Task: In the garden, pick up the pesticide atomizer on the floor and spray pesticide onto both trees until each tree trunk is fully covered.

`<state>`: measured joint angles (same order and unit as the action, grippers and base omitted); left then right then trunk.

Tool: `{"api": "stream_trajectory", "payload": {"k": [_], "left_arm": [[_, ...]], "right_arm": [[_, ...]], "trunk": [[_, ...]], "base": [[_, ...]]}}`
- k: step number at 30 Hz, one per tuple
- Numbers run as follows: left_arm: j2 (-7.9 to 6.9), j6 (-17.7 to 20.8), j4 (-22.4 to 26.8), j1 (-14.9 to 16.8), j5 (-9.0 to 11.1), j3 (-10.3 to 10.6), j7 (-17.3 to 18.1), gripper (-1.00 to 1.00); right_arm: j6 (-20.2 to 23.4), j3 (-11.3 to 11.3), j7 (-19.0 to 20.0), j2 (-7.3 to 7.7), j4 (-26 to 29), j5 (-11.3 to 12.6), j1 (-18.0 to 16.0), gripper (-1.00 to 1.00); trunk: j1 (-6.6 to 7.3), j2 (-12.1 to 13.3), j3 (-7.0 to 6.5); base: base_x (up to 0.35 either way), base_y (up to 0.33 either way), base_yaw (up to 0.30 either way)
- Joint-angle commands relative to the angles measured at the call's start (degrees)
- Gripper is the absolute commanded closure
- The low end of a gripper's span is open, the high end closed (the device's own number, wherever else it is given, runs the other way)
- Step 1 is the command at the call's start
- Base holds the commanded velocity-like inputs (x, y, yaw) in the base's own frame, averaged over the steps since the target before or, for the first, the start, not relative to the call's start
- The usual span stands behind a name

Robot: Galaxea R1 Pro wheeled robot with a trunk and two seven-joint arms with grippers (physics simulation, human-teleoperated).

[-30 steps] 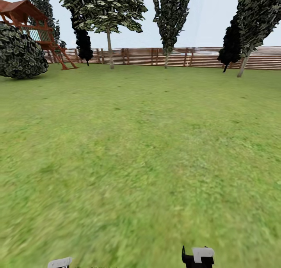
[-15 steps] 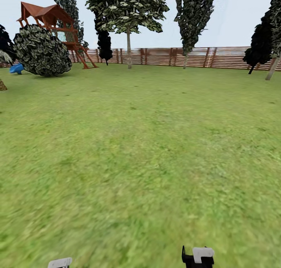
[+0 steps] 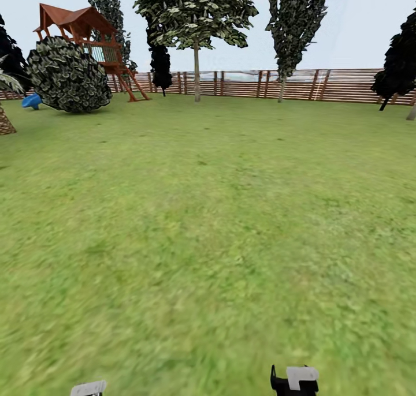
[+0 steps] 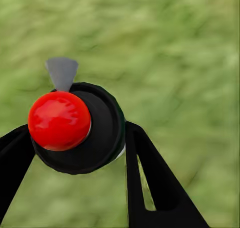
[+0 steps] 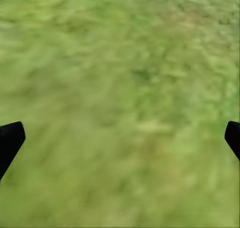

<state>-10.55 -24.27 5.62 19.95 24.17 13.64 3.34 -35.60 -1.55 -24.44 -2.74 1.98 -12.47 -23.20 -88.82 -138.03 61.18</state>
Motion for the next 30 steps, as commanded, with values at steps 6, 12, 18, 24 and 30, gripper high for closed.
{"api": "stream_trajectory", "payload": {"k": [6,12,18,24,30], "left_arm": [[0.0,-0.07,-0.06,0.0,0.0,-0.02,0.0,1.0],[0.0,0.0,-0.04,0.0,0.0,-0.02,0.0,1.0],[-0.21,0.0,0.01,0.0,0.17,-0.17,-0.07,1.0],[-0.29,-0.2,0.08,0.0,0.33,-0.27,-0.14,1.0],[-0.47,-0.49,-0.21,-0.08,0.52,-0.36,-0.11,1.0]], "right_arm": [[0.09,-0.03,-0.01,-0.26,-0.37,0.08,0.0,-1.0],[0.09,-0.03,0.0,-0.25,-0.38,0.02,0.0,-1.0],[0.16,-0.01,0.0,-0.13,-0.4,0.04,0.0,-1.0],[0.16,-0.02,0.0,-0.1,-0.4,0.0,0.0,-1.0],[0.18,-0.02,0.0,-0.14,-0.4,0.0,0.0,-1.0]], "trunk": [[0.0,0.0,0.0],[0.0,0.0,0.0],[0.0,0.0,0.0],[0.0,0.0,0.0],[0.0,0.0,0.0]], "base": [[0.339,0.0,0.0],[0.339,0.0,0.0],[0.339,0.0,0.0],[0.339,0.0,0.0],[0.339,0.0,0.0]]}}
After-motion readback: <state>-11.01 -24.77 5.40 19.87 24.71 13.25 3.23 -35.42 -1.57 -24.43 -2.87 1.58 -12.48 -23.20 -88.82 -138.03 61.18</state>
